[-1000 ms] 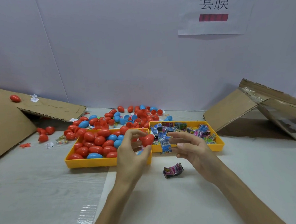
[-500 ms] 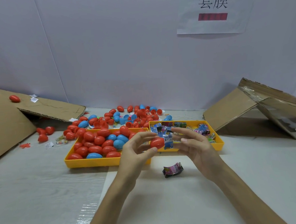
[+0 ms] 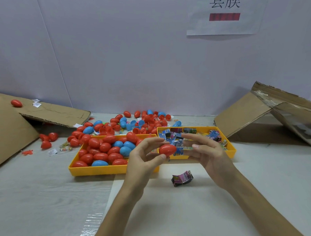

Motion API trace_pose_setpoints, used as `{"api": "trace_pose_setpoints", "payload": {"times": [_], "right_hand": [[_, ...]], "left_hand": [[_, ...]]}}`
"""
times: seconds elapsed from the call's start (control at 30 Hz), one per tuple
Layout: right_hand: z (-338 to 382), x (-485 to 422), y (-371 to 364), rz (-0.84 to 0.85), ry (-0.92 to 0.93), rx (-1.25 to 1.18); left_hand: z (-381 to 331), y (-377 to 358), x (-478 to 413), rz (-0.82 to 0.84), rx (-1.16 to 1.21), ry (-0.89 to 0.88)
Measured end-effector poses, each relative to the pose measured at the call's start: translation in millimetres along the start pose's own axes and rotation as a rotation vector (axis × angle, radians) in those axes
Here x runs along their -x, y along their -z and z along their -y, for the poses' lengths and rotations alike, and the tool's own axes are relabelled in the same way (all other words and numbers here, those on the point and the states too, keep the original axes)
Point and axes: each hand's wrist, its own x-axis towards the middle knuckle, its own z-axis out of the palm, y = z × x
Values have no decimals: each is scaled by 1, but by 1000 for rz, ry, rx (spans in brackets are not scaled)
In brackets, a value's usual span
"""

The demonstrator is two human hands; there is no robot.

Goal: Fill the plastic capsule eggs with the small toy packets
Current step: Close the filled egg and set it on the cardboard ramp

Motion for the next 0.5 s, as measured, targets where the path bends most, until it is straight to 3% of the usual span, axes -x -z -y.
{"api": "trace_pose_setpoints", "payload": {"times": [0.5], "right_hand": [[4, 2, -4, 17, -17, -22]], "left_hand": [[4, -1, -2, -65, -78, -10]]}}
